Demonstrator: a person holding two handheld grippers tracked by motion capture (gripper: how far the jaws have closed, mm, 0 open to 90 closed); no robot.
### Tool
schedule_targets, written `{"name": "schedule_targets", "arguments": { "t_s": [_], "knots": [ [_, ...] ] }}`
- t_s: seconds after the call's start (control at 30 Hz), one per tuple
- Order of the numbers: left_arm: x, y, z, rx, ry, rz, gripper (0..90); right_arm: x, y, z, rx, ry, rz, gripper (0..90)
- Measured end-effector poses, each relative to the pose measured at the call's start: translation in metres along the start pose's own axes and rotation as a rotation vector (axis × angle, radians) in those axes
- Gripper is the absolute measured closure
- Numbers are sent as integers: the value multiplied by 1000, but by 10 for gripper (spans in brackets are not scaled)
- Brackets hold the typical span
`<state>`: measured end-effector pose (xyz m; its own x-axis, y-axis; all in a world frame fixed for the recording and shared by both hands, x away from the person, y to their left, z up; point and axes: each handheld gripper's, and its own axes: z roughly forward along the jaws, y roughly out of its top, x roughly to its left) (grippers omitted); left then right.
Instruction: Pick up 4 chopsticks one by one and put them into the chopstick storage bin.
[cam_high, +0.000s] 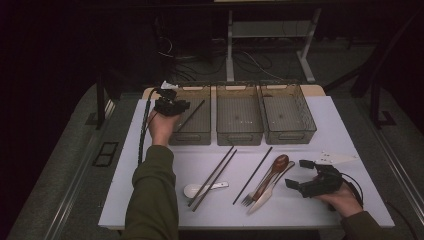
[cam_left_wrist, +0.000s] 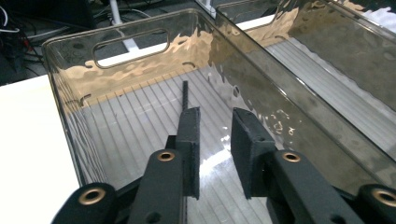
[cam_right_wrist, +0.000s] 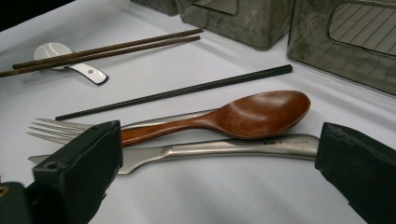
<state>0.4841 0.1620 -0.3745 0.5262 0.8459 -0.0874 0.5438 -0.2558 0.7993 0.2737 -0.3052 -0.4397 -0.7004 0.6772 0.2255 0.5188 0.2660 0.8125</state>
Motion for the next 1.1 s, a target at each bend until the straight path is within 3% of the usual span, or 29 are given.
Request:
{"name": "schedule_targets", "arguments": {
  "t_s": [0.27, 0.53, 0.73, 1.1],
  "knots": [
    [-6, 2, -9, 14, -21, -5, 598, 0, 0, 0, 1, -5, 0, 8],
    [-23, 2, -22, -27, -65, -10, 493, 0, 0, 0, 0, -7, -3, 8],
    [-40, 0, -29, -46, -68, 38, 426, 0, 0, 0, 2, -8, -3, 8],
    [-67, -16, -33, -34, -143, 82, 366, 2, 0, 0, 8, 1, -7, 8]
  ]
}}
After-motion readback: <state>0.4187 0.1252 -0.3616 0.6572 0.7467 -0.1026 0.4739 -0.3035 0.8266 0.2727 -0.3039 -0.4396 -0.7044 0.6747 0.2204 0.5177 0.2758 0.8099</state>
